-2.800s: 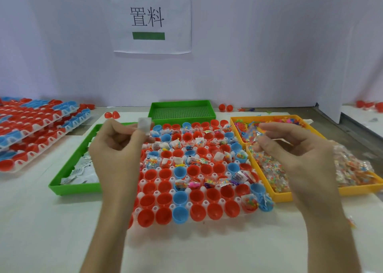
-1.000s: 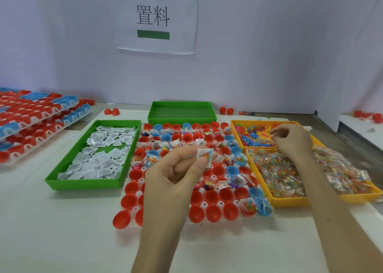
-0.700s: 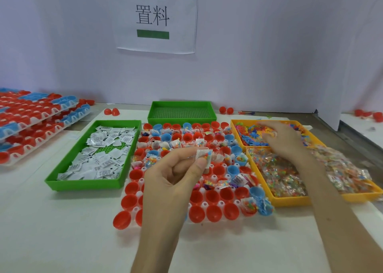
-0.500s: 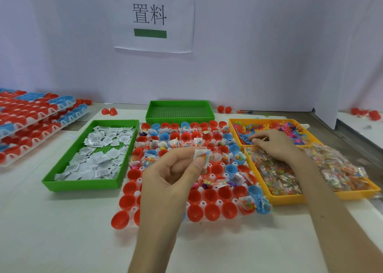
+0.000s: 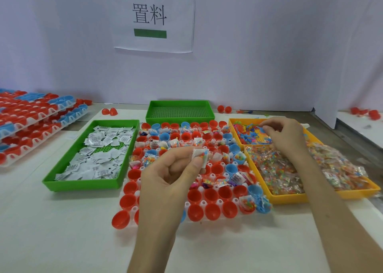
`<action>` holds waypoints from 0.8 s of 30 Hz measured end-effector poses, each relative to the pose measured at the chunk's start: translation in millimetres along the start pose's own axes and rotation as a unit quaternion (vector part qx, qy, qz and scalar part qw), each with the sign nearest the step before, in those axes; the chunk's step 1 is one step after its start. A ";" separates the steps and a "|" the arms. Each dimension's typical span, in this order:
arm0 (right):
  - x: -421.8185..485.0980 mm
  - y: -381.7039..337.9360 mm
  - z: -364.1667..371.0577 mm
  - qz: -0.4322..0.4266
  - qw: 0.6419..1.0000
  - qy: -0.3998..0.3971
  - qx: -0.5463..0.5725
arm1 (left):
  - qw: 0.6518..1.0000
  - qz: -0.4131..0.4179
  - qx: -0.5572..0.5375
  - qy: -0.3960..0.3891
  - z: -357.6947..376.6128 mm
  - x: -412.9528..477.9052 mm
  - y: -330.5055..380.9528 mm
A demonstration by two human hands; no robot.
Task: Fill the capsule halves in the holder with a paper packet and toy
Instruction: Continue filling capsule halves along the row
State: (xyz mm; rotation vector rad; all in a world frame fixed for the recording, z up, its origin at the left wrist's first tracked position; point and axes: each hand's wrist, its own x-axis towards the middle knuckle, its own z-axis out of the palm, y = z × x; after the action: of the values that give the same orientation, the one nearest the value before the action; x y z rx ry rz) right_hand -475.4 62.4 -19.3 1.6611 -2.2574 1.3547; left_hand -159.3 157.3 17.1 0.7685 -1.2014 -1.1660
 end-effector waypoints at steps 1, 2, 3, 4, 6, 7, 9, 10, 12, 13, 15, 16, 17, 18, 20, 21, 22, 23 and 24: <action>-0.2 0.2 -0.3 -0.002 1.000 0.009 0.003 | 1.000 0.000 -0.002 0.000 0.1 0.1 0.0; -0.4 0.5 -0.7 -0.002 1.000 0.016 0.005 | 1.000 -0.001 -0.003 -0.001 0.0 0.1 0.0; -0.5 0.6 -1.4 -0.002 1.000 0.022 0.007 | 1.000 -0.001 -0.004 -0.001 0.1 0.2 -0.1; -0.4 0.4 -2.2 -0.002 1.000 0.026 0.011 | 1.000 -0.001 -0.006 -0.001 0.0 0.2 -0.3; -0.7 -1.5 -4.8 0.001 0.999 0.029 0.025 | 1.000 -0.002 -0.005 -0.001 -0.1 0.1 -0.9; -1.7 -3.2 -6.4 0.002 0.999 0.029 0.036 | 1.000 -0.001 -0.001 -0.002 -0.2 0.2 -0.9; -3.9 -10.8 -12.7 0.002 0.997 0.020 0.079 | 1.000 -0.003 0.002 0.000 -0.1 0.0 -0.8; -5.4 -18.0 -18.2 0.006 0.992 0.011 0.124 | 1.000 -0.003 0.001 0.002 -0.2 -0.2 -1.0; -10.5 -40.3 -32.5 0.006 0.971 -0.015 0.240 | 1.000 -0.004 0.000 -0.004 -0.2 -0.6 -1.2; -15.1 -53.8 -40.6 -0.013 0.958 -0.026 0.285 | 1.000 -0.005 0.000 -0.010 0.7 -0.7 -0.9; -30.0 -84.8 -53.9 -0.072 0.937 -0.044 0.340 | 1.000 -0.006 -0.002 -0.018 1.9 0.4 0.1; -41.4 -101.3 -57.3 -0.100 0.929 -0.053 0.354 | 1.000 -0.006 -0.005 -0.020 1.9 1.4 0.4; -55.7 -116.3 -57.8 -0.120 0.922 -0.061 0.362 | 1.000 -0.008 -0.011 -0.023 1.8 1.6 0.9; -70.5 -129.4 -55.1 -0.134 0.919 -0.066 0.366 | 0.999 -0.010 -0.017 -0.030 1.7 1.3 1.6; -96.8 -148.4 -45.4 -0.145 0.916 -0.084 0.364 | 0.999 -0.012 -0.023 -0.047 1.6 -0.5 2.1; -105.7 -154.1 -40.9 -0.141 0.914 -0.098 0.367 | 0.998 -0.012 -0.020 -0.052 2.1 -2.1 2.2; -111.8 -157.8 -37.2 -0.133 0.909 -0.113 0.379 | 0.998 -0.011 -0.016 -0.053 2.9 -3.7 2.2; -115.3 -159.4 -34.6 -0.120 0.901 -0.122 0.400 | 0.998 -0.011 -0.014 -0.052 3.9 -5.0 2.3; -116.9 -159.5 -33.2 -0.106 0.892 -0.126 0.421 | 0.999 -0.010 -0.017 -0.049 4.4 -6.2 2.6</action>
State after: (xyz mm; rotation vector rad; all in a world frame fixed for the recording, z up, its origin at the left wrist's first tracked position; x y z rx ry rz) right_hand -314.4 164.6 42.9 2.3247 -1.5469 2.3677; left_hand -162.5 164.4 18.7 0.7064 -1.2547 -1.2503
